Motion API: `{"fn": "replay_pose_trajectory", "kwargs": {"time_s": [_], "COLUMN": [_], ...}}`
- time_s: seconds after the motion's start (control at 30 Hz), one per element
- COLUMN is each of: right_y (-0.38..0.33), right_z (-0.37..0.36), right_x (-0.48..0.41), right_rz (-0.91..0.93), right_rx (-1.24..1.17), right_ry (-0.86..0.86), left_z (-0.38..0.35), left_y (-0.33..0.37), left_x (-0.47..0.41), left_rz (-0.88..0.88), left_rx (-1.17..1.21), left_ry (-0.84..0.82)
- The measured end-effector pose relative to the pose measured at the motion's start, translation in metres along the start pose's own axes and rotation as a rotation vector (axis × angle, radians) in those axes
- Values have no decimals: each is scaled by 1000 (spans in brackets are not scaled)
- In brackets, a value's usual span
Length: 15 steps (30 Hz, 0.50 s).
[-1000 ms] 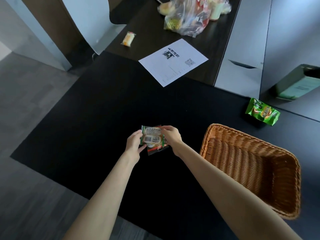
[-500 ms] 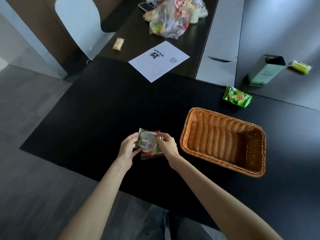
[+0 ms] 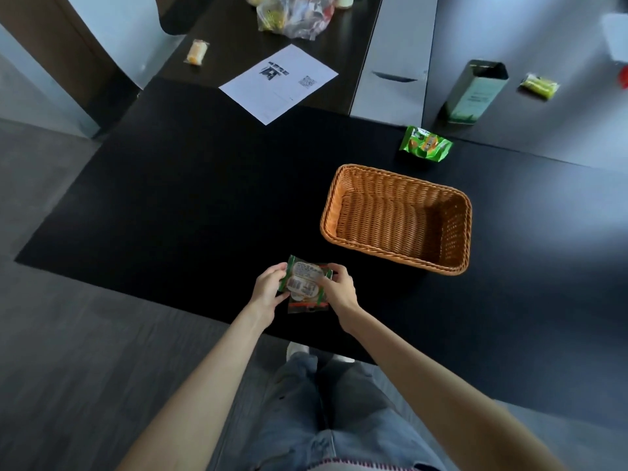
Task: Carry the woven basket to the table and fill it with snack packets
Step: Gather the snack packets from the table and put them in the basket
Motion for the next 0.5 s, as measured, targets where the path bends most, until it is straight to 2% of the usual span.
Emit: {"fn": "replay_pose_trajectory", "kwargs": {"time_s": [0.5], "right_y": [6], "right_z": [17], "right_x": [-7], "right_rz": [-148], "right_rx": [-2], "right_ry": [99], "left_z": [-28], "left_y": [4], "left_x": [-10], "left_rz": [66], "left_rx": [-255], "left_ry": [-29]}}
Point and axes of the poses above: each hand's wrist, its own x-axis away from the middle knuckle, its own z-axis out of the back of the hand, y = z × x, the point moved 4 cm from there along -x, towards the middle knuckle, and after that the axes turned 12 degrees about x, right-handed, at the moved point
